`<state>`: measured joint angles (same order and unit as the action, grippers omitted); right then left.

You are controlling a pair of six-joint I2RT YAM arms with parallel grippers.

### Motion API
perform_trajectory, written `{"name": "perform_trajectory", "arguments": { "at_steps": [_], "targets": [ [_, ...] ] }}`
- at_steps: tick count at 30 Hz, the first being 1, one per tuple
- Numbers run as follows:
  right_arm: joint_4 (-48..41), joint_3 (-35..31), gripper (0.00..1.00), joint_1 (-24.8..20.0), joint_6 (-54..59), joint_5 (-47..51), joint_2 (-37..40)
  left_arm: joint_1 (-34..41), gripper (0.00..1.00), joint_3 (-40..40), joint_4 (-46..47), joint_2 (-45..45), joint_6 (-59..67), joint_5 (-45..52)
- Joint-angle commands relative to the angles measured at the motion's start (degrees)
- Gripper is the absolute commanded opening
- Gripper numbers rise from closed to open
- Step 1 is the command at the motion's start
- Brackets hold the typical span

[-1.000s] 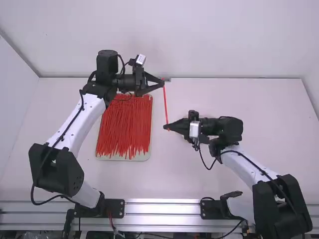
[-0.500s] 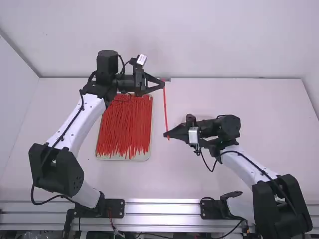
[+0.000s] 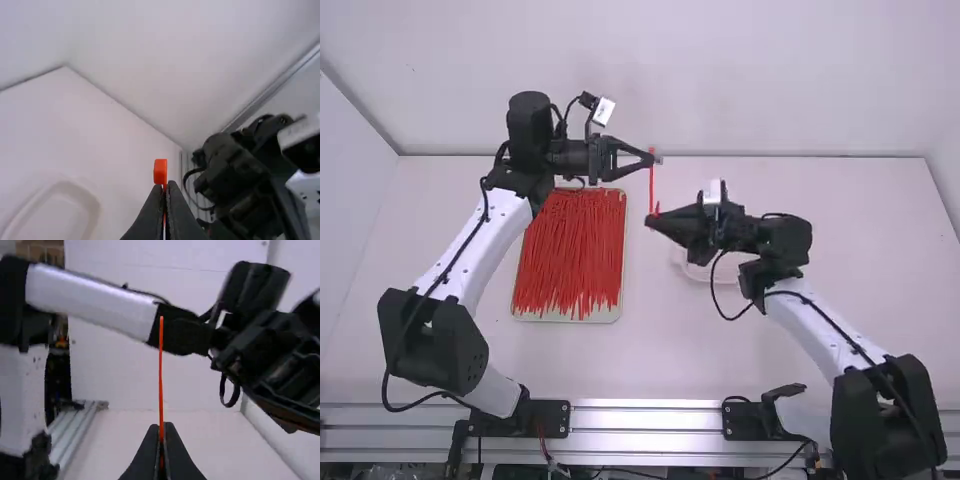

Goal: Fasten the cable tie

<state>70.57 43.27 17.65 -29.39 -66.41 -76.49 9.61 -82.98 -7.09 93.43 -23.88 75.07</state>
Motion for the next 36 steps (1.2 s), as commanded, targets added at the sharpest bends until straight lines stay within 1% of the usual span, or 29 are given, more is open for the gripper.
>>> {"name": "perform_trajectory", "arguments": {
  "at_steps": [1, 2, 5, 7, 8, 12, 14, 18, 23, 26, 29, 32, 36],
  "targets": [
    [-1.1, 3.6, 0.00, -0.9, -12.7, 1.6, 0.4, -0.6, 0.02, -1.0, -0.4, -0.2, 5.9, 2.1],
    [-1.9, 4.2, 0.00, -1.0, -13.6, 1.6, 0.4, -0.7, 0.02, -1.0, -0.1, -0.2, 6.6, 2.1],
    [-8.5, 7.9, 0.00, -1.8, -17.4, 1.6, 0.4, -0.6, 0.02, -1.0, 0.2, -0.2, 11.6, 2.0],
    [-10.3, 8.8, 0.00, -1.9, -17.9, 1.5, 0.4, -0.6, 0.02, -1.0, -0.1, -0.2, 12.2, 1.8],
    [-13.8, 10.5, 0.00, -1.9, -18.5, 1.6, 0.4, -0.6, 0.02, -1.0, -1.3, -0.2, 12.4, 1.9],
    [-21.9, 14.1, 0.00, -1.9, -23.3, 2.6, 0.4, -0.6, 0.02, -1.0, -4.2, -0.2, 15.3, 1.9],
    [-24.3, 15.2, 0.00, -1.9, -23.9, 2.4, 0.4, -0.7, 0.02, -1.0, -4.6, -0.2, 16.6, 1.7],
    [-32.2, 18.3, 0.00, -1.9, -25.5, 2.0, 0.4, -0.6, 0.02, -1.0, -4.4, -0.2, 19.0, -1.9],
    [-36.9, 18.7, 0.00, -1.9, -24.6, 1.7, 0.4, -0.7, 0.02, -1.0, -4.1, -0.2, 22.3, -2.3],
    [-40.2, 18.6, 0.00, -1.7, -22.8, 1.3, 0.4, -0.8, 0.02, -1.0, -4.5, -0.2, 22.4, -2.2],
    [-41.5, 18.6, 0.00, -1.0, -22.2, 1.5, 0.4, -0.4, 0.02, -1.0, -5.5, -0.2, 22.4, -2.0],
    [-41.9, 18.6, 0.00, 0.0, -21.4, 1.4, 0.4, -0.3, 0.02, -1.0, -7.1, -0.2, 22.4, 0.2],
    [-44.7, 18.6, 0.00, 0.9, -19.8, 2.0, 0.4, -0.3, 0.02, -1.0, -10.0, -0.2, 22.4, 4.9]
  ]
}}
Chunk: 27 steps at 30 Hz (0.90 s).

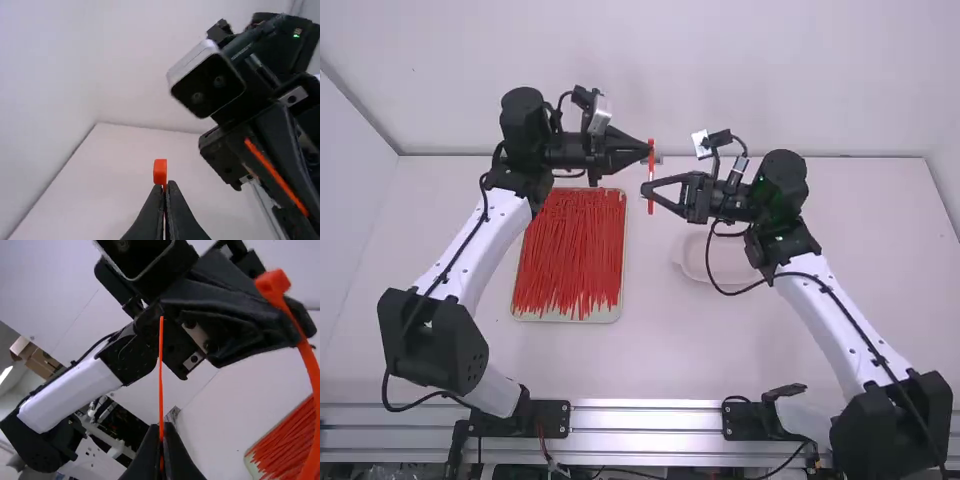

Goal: Fasten the cable tie

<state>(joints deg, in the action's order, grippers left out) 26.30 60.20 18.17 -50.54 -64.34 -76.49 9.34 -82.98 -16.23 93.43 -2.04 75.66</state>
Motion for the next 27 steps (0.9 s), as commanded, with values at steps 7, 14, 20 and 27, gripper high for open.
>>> {"name": "perform_trajectory", "arguments": {
  "at_steps": [7, 14, 20, 27],
  "targets": [
    [-2.8, 1.6, 0.00, -0.3, 1.3, 0.0, 0.4, 0.0, 0.02, -1.0, -2.5, -0.2, 2.2, 6.0],
    [-2.8, 1.7, 0.00, -0.7, 1.3, 0.4, 0.4, 0.0, 0.02, -1.0, -0.9, -0.2, 5.3, 6.0],
    [-2.8, 1.7, 0.00, -0.5, 1.3, 1.9, 0.4, 0.0, 0.02, -1.0, -1.1, -0.2, 5.5, 6.0],
    [-2.8, 1.7, 0.00, -0.5, 1.3, 2.5, 0.4, 0.0, 0.02, -1.0, -3.8, -0.2, 5.2, 6.0]
  ]
}}
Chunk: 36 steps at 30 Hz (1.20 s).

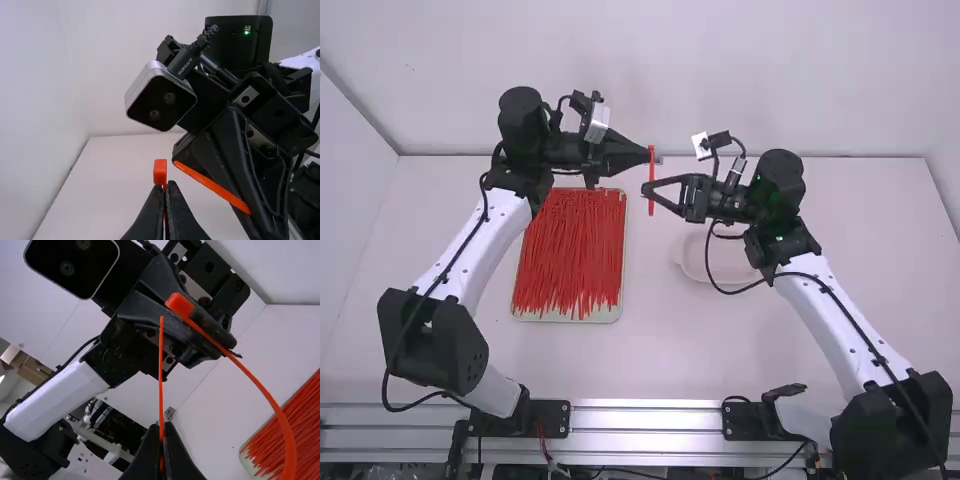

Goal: Fasten the cable tie

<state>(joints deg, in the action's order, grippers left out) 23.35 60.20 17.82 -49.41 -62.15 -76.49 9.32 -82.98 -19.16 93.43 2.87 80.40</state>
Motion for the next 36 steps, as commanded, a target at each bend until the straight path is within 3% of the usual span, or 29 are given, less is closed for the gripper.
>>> {"name": "perform_trajectory", "arguments": {
  "at_steps": [1, 23, 36],
  "targets": [
    [0.2, 1.6, 0.00, -0.2, 0.2, 0.3, 0.4, 0.1, 0.02, -1.0, -1.6, -0.2, -0.4, 1.3],
    [0.9, 1.7, 0.00, 1.5, 0.0, 0.2, 0.4, 0.1, 0.02, -1.0, -2.2, -0.2, 0.4, 2.1],
    [0.8, 1.7, 0.00, 0.0, -0.3, -0.8, 0.4, 0.4, 0.02, -1.0, -2.2, -0.2, 0.4, 2.7]
  ]
}}
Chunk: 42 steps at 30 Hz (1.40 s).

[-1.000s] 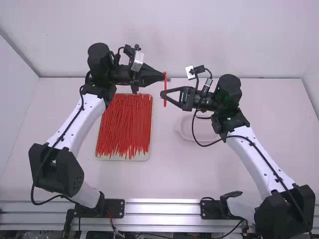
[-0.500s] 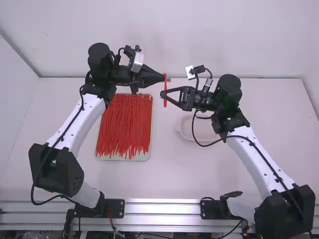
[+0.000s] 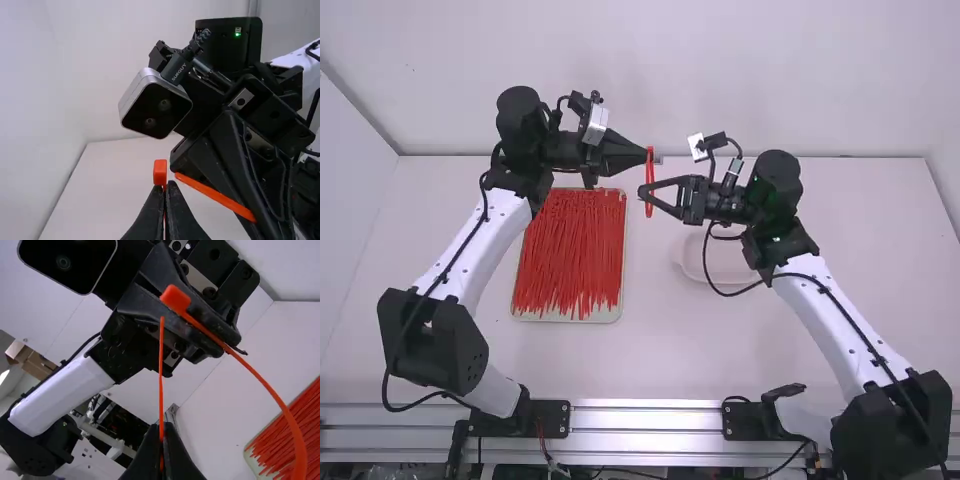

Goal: Fasten the cable tie

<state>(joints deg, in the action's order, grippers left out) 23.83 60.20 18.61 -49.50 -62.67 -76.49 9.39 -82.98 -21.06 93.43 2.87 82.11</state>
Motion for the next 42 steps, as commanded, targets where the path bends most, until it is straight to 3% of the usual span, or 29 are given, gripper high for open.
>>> {"name": "perform_trajectory", "arguments": {
  "at_steps": [1, 7, 16, 42],
  "targets": [
    [0.3, 1.7, 0.00, -1.0, -0.2, -0.3, 0.4, 0.3, 0.02, -1.0, -0.3, -0.2, 0.4, 1.0],
    [0.4, 1.7, 0.00, -2.0, -1.5, -0.3, 0.4, 0.3, 0.02, -1.0, -0.5, -0.2, 0.6, 1.0],
    [2.6, 1.7, 0.00, 1.0, -1.4, -0.4, 0.4, 0.4, 0.02, -1.0, -0.4, -0.2, 0.6, 0.8],
    [1.4, 1.7, 0.00, -0.9, -1.7, -0.8, 0.5, 0.0, 0.02, -1.0, -1.6, -0.2, 0.4, 1.0]
  ]
}}
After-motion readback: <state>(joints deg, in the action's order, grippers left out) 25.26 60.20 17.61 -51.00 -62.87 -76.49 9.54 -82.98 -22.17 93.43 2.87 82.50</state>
